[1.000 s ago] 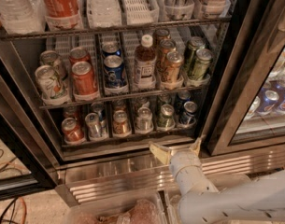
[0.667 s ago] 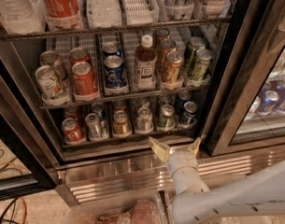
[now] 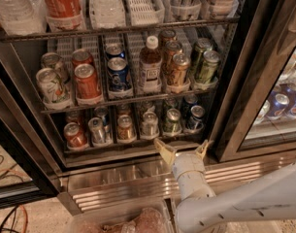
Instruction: Pick green can from bottom shelf of fridge
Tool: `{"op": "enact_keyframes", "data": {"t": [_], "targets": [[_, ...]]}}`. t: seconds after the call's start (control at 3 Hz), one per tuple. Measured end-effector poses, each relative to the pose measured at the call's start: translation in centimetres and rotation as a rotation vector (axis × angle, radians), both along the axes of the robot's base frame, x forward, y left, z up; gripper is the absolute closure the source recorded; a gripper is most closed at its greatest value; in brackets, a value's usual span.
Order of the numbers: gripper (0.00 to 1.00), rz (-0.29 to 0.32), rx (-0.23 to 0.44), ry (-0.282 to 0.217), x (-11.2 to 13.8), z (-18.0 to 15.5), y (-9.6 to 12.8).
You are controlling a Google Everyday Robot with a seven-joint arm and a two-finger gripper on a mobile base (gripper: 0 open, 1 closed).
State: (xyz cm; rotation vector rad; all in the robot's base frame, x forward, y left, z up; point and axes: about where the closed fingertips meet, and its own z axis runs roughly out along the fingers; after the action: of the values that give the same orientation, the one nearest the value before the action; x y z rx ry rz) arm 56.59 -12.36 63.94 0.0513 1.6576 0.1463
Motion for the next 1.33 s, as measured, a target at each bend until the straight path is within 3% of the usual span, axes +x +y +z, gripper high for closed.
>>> {"op": "enact_keyframes", "data": {"t": [0.67, 1.33], "targets": [[0.03, -0.027, -0.044, -0.030, 1.7, -0.7, 0.0], [0.02, -0.034, -0.191, -0.071, 2.5, -1.8, -0.5]]}}
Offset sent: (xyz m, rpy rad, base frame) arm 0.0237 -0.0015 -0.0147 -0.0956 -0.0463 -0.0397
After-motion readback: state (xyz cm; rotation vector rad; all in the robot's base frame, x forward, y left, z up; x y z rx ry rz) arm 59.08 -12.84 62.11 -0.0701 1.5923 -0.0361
